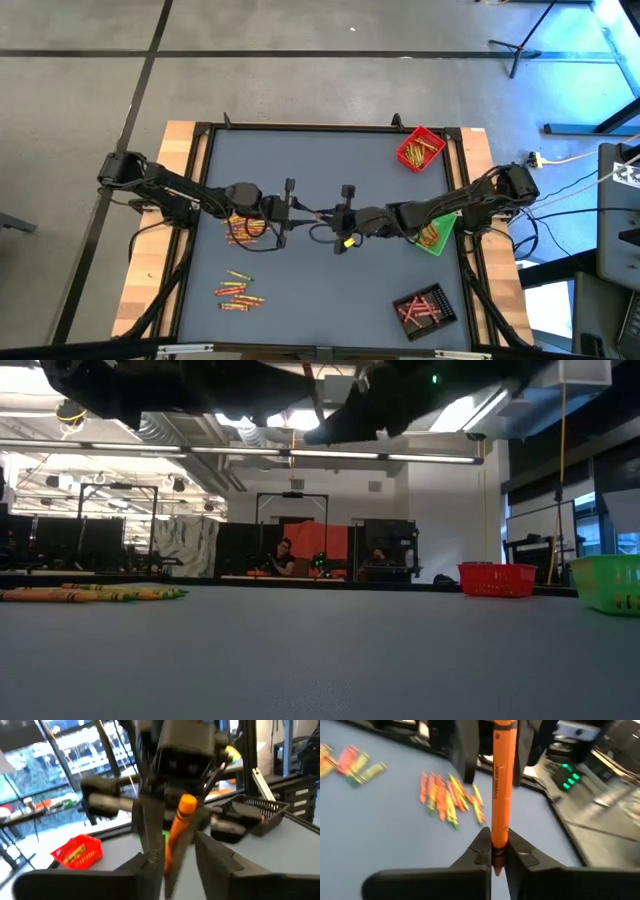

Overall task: Sort crayons
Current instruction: Put the orange crayon into the green bin

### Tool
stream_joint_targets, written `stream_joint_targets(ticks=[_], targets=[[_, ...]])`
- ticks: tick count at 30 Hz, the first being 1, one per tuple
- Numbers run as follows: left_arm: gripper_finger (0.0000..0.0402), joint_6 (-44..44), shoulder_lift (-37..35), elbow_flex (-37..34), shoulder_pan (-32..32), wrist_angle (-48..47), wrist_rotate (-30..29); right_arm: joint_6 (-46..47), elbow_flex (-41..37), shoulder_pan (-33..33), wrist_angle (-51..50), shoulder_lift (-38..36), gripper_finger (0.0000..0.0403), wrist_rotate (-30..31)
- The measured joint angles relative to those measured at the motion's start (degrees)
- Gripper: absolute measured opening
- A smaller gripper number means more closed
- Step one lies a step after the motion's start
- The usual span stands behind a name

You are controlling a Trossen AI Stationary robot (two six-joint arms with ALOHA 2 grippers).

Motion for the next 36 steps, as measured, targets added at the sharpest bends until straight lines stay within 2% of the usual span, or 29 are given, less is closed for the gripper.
stream_joint_targets(ticks=[4,8,14,20,23,26,36], targets=[[0.0119,-0.9,-3.1,0.0,-0.1,-6.8,-1.3,4.7,4.7,2.6,-16.0,-0.9,0.0013,7.2],[0.0125,-0.8,-7.5,0.0,-0.1,-16.1,-2.4,15.8,10.0,5.0,-33.9,-2.9,0.0033,11.4],[0.0125,-0.5,-13.0,0.0,-0.1,-27.6,-8.4,35.2,14.3,8.3,-58.1,-4.1,0.0020,12.1],[0.0125,-0.3,-13.4,0.0,0.0,-29.0,-13.9,61.7,14.4,11.3,-80.9,-4.4,0.0023,10.1],[0.0125,-0.2,-13.3,0.0,0.0,-29.0,-14.3,75.4,14.0,12.1,-90.3,-4.6,0.0028,7.3],[0.0125,-0.2,-13.3,0.0,0.0,-28.8,-14.8,83.0,12.2,13.2,-96.3,-4.9,0.0024,2.5],[0.0125,-0.2,-13.3,0.0,0.0,-28.8,-14.8,93.9,0.7,13.4,-95.5,-8.5,0.0025,-16.0]])
